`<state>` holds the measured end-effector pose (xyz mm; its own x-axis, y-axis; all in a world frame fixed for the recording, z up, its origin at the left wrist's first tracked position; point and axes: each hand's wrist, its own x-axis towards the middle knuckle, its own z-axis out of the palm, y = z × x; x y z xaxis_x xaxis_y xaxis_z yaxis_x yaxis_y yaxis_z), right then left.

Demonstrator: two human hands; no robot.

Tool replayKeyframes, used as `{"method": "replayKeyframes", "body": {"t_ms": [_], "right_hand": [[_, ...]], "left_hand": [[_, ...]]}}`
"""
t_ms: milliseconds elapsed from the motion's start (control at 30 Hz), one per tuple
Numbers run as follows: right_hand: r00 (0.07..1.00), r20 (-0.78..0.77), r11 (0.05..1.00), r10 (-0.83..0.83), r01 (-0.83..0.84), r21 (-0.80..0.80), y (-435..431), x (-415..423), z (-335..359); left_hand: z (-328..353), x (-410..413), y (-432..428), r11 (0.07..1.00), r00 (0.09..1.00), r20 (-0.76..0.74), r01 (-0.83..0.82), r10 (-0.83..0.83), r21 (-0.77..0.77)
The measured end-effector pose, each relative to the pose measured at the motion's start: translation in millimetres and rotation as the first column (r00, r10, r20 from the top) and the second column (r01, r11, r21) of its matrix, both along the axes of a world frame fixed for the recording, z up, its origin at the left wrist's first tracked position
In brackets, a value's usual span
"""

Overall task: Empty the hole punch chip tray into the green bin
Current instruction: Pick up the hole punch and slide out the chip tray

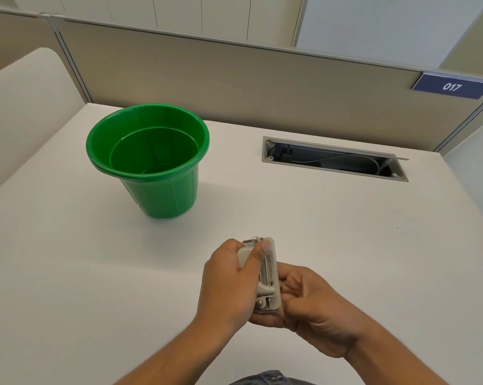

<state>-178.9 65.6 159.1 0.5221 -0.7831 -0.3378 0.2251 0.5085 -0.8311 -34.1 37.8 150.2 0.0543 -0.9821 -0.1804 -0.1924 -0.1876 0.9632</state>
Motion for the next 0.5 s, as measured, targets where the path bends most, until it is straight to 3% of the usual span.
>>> {"method": "replayKeyframes", "body": {"t_ms": [400,500], "right_hand": [[0.991,-0.122,0.996,-0.057,0.047,-0.079,1,11,1],[0.956,-0.261,0.977,-0.136,0.085,-0.196,3,20,-1]], "left_hand": [[3,0,-1,1.000,1.000,-0.014,-0.016,0.016,-0.022],[1,-2,-1,0.999,1.000,-0.015,-0.024,0.024,-0.027]]}}
